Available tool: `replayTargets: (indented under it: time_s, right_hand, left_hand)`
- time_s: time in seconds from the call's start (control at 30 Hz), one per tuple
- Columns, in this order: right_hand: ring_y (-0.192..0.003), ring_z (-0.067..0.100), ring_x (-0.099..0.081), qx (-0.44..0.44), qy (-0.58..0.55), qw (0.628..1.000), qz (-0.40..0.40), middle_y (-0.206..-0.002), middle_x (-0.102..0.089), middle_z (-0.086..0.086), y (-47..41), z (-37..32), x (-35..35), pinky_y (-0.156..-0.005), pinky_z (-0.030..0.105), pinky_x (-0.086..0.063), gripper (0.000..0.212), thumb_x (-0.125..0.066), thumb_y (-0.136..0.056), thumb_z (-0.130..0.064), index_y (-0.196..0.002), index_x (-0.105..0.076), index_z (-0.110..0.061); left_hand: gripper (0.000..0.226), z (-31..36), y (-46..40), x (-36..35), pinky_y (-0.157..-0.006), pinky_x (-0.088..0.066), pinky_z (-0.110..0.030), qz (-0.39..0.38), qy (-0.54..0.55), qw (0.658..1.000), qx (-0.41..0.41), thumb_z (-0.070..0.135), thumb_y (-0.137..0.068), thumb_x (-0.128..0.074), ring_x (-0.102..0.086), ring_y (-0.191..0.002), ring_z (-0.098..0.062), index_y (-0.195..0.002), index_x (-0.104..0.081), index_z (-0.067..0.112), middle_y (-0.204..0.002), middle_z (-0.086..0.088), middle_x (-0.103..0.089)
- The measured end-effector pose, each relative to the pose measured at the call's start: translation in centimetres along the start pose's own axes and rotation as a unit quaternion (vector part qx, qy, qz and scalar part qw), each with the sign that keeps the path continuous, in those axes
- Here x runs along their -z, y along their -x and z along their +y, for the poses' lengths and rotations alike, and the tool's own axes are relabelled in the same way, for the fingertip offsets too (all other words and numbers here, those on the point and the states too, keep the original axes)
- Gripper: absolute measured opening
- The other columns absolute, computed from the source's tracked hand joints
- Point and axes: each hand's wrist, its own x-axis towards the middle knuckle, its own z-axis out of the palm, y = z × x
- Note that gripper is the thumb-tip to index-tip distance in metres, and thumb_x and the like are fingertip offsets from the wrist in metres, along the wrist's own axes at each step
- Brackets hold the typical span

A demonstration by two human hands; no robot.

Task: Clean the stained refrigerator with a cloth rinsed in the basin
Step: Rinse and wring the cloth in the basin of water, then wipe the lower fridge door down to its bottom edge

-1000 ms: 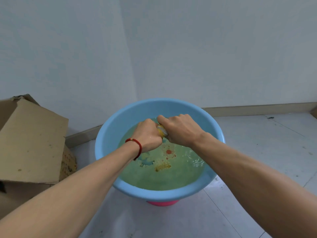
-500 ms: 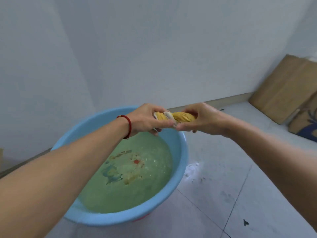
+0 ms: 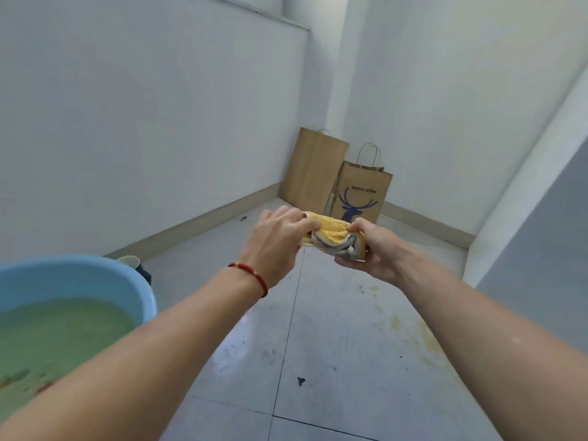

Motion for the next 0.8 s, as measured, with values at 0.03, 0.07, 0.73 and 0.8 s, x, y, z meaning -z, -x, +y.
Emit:
replayTargets:
  time_s: [0.03,0.07,0.73,0.8]
  right_hand:
    - [-0.083,0.026,-0.073,0.006,-0.013,1.000,0.003,-0.102,-0.071,0.015,-0.1,0.1,1.0,-0.066,0.038,-0.063,0.018,-0.058,-0.099,-0.019,-0.109,-0.066,-0.006]
    - [-0.082,0.025,-0.073,0.010,-0.026,1.000,0.007,-0.102,-0.072,0.015,-0.2,0.3,1.9,-0.066,0.037,-0.062,0.018,-0.059,-0.100,-0.020,-0.106,-0.068,-0.006]
    - [-0.123,0.016,-0.064,0.142,0.055,0.965,-0.214,-0.135,-0.065,0.001,-2.9,0.8,20.9,-0.106,0.045,-0.053,0.073,-0.076,-0.089,-0.052,-0.143,-0.045,-0.015]
    - [-0.121,0.021,-0.068,0.126,-0.019,0.963,-0.237,-0.142,-0.061,0.007,-3.1,1.2,23.4,-0.104,0.049,-0.055,0.091,-0.083,-0.086,-0.045,-0.156,-0.031,-0.019]
  left_hand:
    - [0.048,1.3,0.4,-0.7,-0.069,-0.045,-0.036,0.001,-0.011,1.000,0.009,-0.003,-0.083,-0.074,-0.057,-0.083,-0.024,-0.123,-0.067,0.022,-0.100,-0.002,-0.067]
    - [0.057,2.3,0.8,-1.3,-0.068,-0.046,-0.036,-0.008,-0.005,1.000,0.029,-0.005,-0.084,-0.071,-0.058,-0.081,-0.024,-0.132,-0.059,0.023,-0.101,-0.003,-0.067]
    - [0.074,17.3,-15.8,-8.4,-0.092,-0.058,-0.037,-0.246,0.315,0.857,0.325,-0.006,-0.095,-0.060,-0.071,-0.105,-0.025,-0.153,-0.034,0.031,-0.112,-0.013,-0.073]
    - [0.072,18.2,-18.2,-7.8,-0.090,-0.058,-0.036,-0.313,0.298,0.853,0.293,-0.011,-0.095,-0.056,-0.071,-0.098,-0.019,-0.153,-0.036,0.027,-0.103,-0.008,-0.074]
